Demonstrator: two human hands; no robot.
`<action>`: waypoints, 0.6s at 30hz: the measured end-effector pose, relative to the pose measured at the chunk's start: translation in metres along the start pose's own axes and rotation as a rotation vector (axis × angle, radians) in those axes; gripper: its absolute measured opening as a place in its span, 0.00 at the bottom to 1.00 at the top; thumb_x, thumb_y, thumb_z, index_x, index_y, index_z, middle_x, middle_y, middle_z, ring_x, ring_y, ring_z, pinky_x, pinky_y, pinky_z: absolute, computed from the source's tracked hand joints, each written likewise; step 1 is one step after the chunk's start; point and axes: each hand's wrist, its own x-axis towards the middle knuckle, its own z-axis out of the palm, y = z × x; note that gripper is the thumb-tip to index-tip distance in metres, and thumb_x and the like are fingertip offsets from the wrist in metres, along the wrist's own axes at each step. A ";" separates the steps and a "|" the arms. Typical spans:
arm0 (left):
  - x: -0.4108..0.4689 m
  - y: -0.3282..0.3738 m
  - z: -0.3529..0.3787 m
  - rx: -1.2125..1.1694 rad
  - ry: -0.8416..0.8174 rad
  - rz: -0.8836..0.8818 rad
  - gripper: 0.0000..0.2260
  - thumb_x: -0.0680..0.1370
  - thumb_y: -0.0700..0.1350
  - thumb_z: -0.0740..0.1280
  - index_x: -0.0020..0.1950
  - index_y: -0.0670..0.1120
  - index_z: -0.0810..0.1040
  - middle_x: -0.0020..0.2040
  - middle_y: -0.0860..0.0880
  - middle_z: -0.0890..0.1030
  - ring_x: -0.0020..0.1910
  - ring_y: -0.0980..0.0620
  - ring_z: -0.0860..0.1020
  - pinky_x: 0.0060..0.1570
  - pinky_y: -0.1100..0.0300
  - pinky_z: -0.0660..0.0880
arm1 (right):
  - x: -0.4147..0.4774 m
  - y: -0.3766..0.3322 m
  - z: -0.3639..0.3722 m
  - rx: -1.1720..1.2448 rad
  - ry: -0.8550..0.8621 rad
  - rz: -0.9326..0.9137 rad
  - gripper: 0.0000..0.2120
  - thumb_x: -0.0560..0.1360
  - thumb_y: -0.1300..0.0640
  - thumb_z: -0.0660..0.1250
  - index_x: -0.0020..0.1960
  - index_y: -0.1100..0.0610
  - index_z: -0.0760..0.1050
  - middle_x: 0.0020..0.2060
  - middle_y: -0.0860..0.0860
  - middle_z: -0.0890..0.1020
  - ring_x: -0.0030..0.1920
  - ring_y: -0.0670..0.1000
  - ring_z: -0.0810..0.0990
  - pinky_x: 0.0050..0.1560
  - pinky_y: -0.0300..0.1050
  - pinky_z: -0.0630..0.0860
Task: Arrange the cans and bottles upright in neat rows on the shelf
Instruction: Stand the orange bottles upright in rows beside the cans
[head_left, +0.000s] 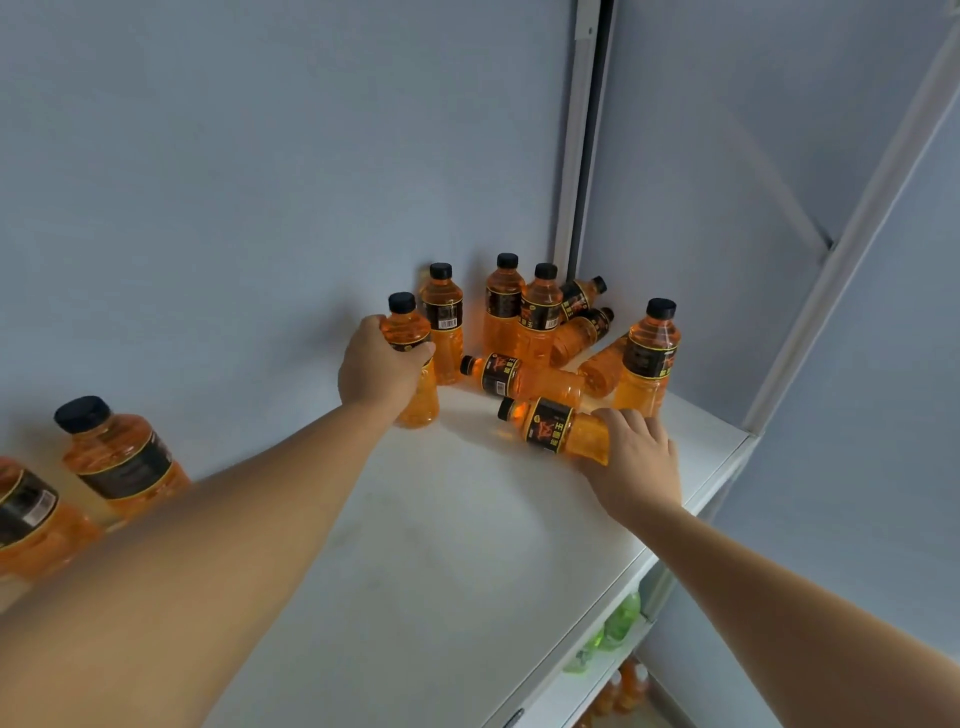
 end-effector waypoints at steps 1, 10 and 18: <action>-0.004 0.001 -0.002 -0.011 -0.001 -0.003 0.23 0.73 0.59 0.75 0.63 0.52 0.76 0.55 0.54 0.82 0.53 0.48 0.81 0.50 0.51 0.78 | -0.002 -0.001 0.001 0.052 0.005 0.006 0.28 0.76 0.40 0.70 0.72 0.46 0.67 0.69 0.49 0.73 0.70 0.57 0.66 0.70 0.60 0.64; -0.051 0.012 -0.038 -0.055 0.061 -0.045 0.25 0.72 0.61 0.76 0.64 0.53 0.76 0.51 0.58 0.78 0.51 0.54 0.77 0.51 0.54 0.76 | -0.018 -0.038 0.002 0.644 -0.032 0.026 0.28 0.77 0.41 0.68 0.72 0.48 0.64 0.64 0.50 0.75 0.63 0.53 0.73 0.59 0.54 0.73; -0.105 -0.003 -0.084 -0.036 0.132 -0.128 0.25 0.71 0.61 0.76 0.63 0.54 0.76 0.50 0.61 0.77 0.50 0.56 0.77 0.41 0.62 0.70 | -0.035 -0.080 0.007 0.944 -0.261 0.011 0.15 0.79 0.50 0.69 0.62 0.48 0.66 0.49 0.44 0.77 0.49 0.46 0.78 0.37 0.37 0.70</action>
